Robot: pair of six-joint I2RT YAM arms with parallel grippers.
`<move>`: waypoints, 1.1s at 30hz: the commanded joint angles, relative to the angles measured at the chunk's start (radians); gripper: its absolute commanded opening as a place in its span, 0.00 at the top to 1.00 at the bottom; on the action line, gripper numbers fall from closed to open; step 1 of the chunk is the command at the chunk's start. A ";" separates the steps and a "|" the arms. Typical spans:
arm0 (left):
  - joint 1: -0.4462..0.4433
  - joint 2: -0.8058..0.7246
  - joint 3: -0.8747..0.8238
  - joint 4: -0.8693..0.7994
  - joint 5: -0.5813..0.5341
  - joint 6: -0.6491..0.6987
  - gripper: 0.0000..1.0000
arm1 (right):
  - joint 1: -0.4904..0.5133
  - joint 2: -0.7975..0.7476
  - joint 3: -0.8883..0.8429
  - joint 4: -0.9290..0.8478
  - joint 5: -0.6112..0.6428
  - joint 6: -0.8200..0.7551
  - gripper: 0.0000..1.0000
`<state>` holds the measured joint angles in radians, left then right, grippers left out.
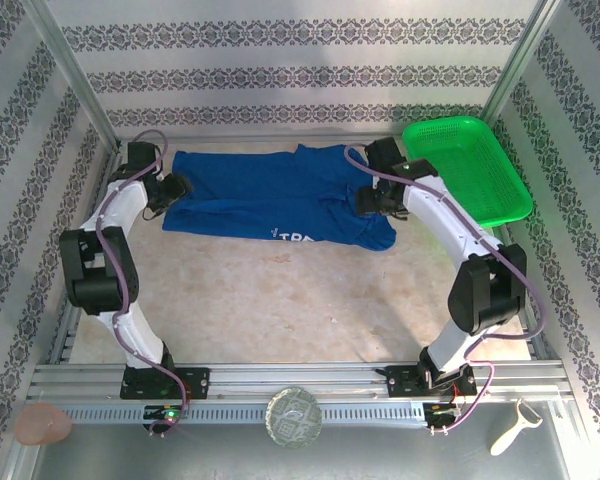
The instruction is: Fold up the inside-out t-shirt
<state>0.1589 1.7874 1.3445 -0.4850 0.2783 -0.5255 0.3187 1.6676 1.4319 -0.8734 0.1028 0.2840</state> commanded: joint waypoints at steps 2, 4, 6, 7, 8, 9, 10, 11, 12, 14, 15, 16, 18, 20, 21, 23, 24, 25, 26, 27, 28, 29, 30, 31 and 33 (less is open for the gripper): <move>-0.005 0.037 -0.082 0.085 0.103 -0.061 0.35 | 0.023 0.044 -0.122 0.134 -0.086 0.064 0.28; -0.014 0.059 -0.085 0.091 0.111 -0.066 0.35 | 0.040 0.060 -0.132 0.147 -0.077 0.066 0.28; -0.021 0.078 -0.087 0.106 0.111 -0.074 0.35 | 0.057 0.084 -0.134 0.151 -0.075 0.066 0.27; -0.025 0.086 -0.086 0.108 0.111 -0.079 0.35 | 0.063 0.092 -0.135 0.154 -0.070 0.067 0.27; -0.027 0.097 -0.087 0.119 0.113 -0.087 0.34 | 0.068 0.106 -0.137 0.159 -0.068 0.072 0.27; -0.030 0.108 -0.085 0.126 0.113 -0.091 0.34 | 0.069 0.116 -0.138 0.165 -0.068 0.076 0.27; -0.031 0.117 -0.083 0.129 0.114 -0.096 0.34 | 0.069 0.126 -0.139 0.170 -0.065 0.079 0.27; -0.031 0.128 -0.081 0.134 0.113 -0.099 0.34 | 0.069 0.139 -0.136 0.175 -0.056 0.082 0.27; -0.031 0.137 -0.079 0.140 0.111 -0.102 0.34 | 0.067 0.150 -0.133 0.178 -0.045 0.085 0.28; -0.031 0.153 -0.073 0.144 0.100 -0.106 0.34 | 0.061 0.171 -0.122 0.187 -0.030 0.090 0.29; -0.032 0.164 -0.065 0.142 0.096 -0.104 0.34 | 0.058 0.183 -0.118 0.193 -0.019 0.093 0.31; -0.031 0.174 -0.057 0.139 0.092 -0.103 0.34 | 0.056 0.192 -0.114 0.195 -0.014 0.094 0.32; -0.031 0.197 -0.039 0.126 0.080 -0.103 0.34 | 0.046 0.219 -0.101 0.198 -0.014 0.096 0.37; -0.032 0.216 -0.025 0.119 0.076 -0.101 0.34 | 0.035 0.234 -0.098 0.197 -0.009 0.098 0.57; -0.030 0.225 -0.018 0.110 0.069 -0.100 0.34 | 0.031 0.231 -0.105 0.197 -0.002 0.102 0.72; -0.027 0.237 -0.010 0.099 0.060 -0.097 0.34 | 0.018 0.199 -0.139 0.206 -0.004 0.107 0.95; -0.024 0.240 -0.011 0.094 0.055 -0.097 0.33 | 0.013 0.174 -0.161 0.211 -0.008 0.110 1.00; -0.021 0.241 -0.018 0.089 0.049 -0.096 0.34 | 0.007 0.148 -0.185 0.211 -0.015 0.112 1.00; -0.019 0.238 -0.026 0.089 0.045 -0.099 0.34 | 0.002 0.125 -0.207 0.211 -0.023 0.115 1.00; -0.017 0.231 -0.037 0.089 0.042 -0.102 0.34 | -0.003 0.096 -0.235 0.210 -0.037 0.120 1.00; -0.014 0.224 -0.049 0.080 0.035 -0.100 0.34 | -0.008 0.067 -0.265 0.209 -0.049 0.127 1.00; -0.012 0.213 -0.061 0.073 0.029 -0.099 0.34 | -0.011 0.042 -0.291 0.207 -0.062 0.135 1.00; -0.010 0.200 -0.076 0.064 0.020 -0.097 0.34 | -0.016 0.011 -0.324 0.206 -0.081 0.148 1.00; -0.009 0.185 -0.096 0.056 0.016 -0.096 0.33 | -0.018 -0.021 -0.360 0.205 -0.100 0.166 1.00; -0.008 0.140 -0.149 0.056 0.013 -0.103 0.34 | -0.019 -0.084 -0.431 0.209 -0.137 0.204 1.00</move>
<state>0.1390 1.9594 1.2743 -0.3603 0.3462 -0.6147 0.3088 1.6558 1.0714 -0.6392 0.0227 0.4259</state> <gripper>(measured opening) 0.664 0.057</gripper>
